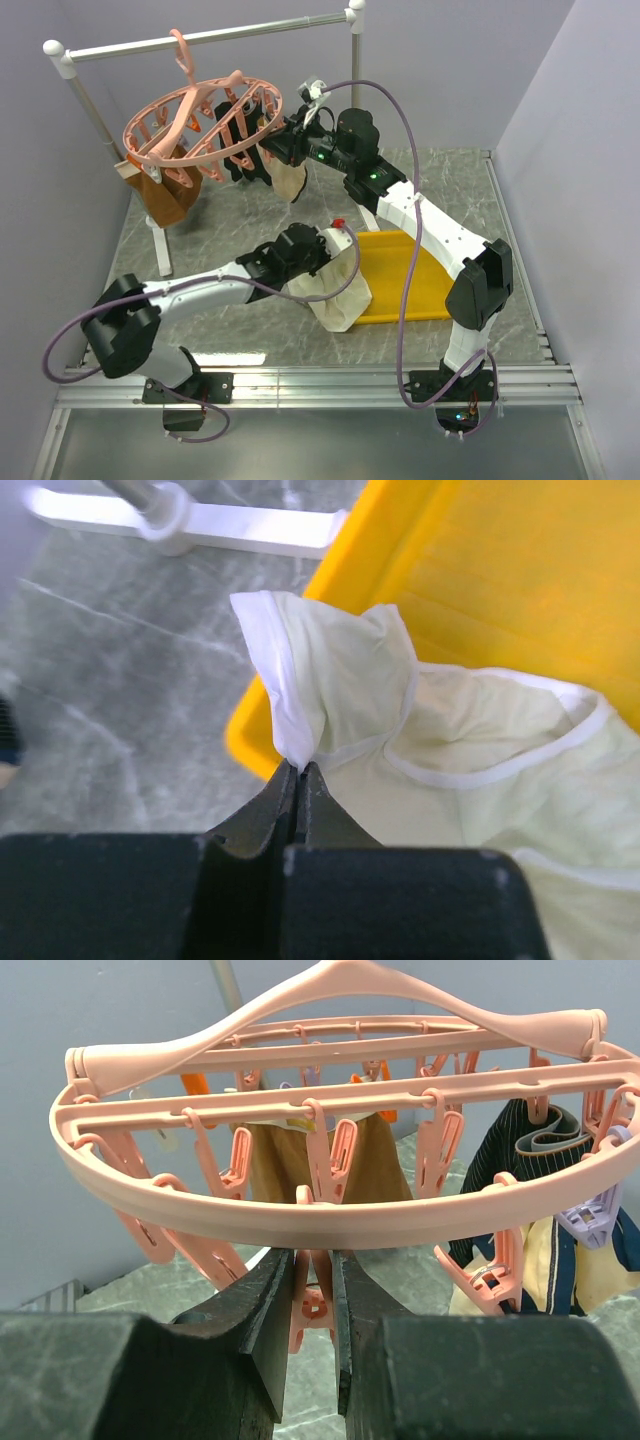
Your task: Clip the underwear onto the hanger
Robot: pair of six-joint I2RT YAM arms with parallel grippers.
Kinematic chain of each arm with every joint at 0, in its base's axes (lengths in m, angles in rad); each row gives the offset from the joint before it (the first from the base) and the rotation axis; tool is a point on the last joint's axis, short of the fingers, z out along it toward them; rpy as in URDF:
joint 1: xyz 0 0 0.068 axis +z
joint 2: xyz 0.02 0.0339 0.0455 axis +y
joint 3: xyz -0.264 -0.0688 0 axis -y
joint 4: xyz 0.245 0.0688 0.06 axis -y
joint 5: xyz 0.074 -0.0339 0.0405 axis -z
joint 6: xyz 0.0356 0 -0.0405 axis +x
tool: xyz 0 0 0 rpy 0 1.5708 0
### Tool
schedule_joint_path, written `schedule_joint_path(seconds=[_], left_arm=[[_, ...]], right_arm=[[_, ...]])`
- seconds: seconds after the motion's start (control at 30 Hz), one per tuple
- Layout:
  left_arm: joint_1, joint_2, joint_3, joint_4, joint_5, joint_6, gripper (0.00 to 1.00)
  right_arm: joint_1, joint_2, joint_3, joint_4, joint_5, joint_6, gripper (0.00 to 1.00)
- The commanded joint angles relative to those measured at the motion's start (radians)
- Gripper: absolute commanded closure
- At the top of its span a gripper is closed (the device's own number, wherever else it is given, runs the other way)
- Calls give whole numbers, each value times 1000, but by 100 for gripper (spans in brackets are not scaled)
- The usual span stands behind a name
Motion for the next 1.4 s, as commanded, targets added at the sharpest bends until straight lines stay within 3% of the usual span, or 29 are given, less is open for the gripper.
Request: schedule_joint_path(seconds=[0.0, 0.27, 0.43, 0.73, 1.0, 1.37], left_arm=[[-3, -80, -64, 99, -51, 154, 99], [3, -243, -114, 193, -106, 389, 99], [65, -318, -87, 202, -69, 464, 100], [205, -386, 16, 66, 14, 435, 100], [354, -455, -52, 159, 139, 434, 100], [441, -489, -90, 243, 253, 417, 100]], right_arm=[[-9, -11, 14, 57, -6, 10, 100], [-18, -20, 2, 48, -53, 0, 100], [-18, -23, -4, 42, -81, 0, 100], [-28, -18, 2, 46, -141, 28, 100], [-48, -6, -10, 106, -248, 122, 100], [-59, 14, -6, 149, -310, 197, 100]])
